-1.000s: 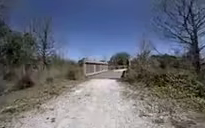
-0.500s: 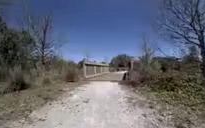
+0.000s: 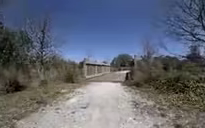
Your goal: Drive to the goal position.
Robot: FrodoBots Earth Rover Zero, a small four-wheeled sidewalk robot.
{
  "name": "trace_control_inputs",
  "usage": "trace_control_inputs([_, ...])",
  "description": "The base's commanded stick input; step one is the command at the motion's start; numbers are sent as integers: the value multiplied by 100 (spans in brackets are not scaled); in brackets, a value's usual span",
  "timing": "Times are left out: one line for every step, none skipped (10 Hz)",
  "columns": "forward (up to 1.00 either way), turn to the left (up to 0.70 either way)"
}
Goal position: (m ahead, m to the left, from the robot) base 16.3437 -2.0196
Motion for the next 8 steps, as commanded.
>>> trace_control_inputs([50, 0])
trace_control_inputs([50, 0])
trace_control_inputs([50, 0])
trace_control_inputs([50, 0])
trace_control_inputs([50, 0])
trace_control_inputs([50, 0])
trace_control_inputs([50, 0])
trace_control_inputs([50, 0])
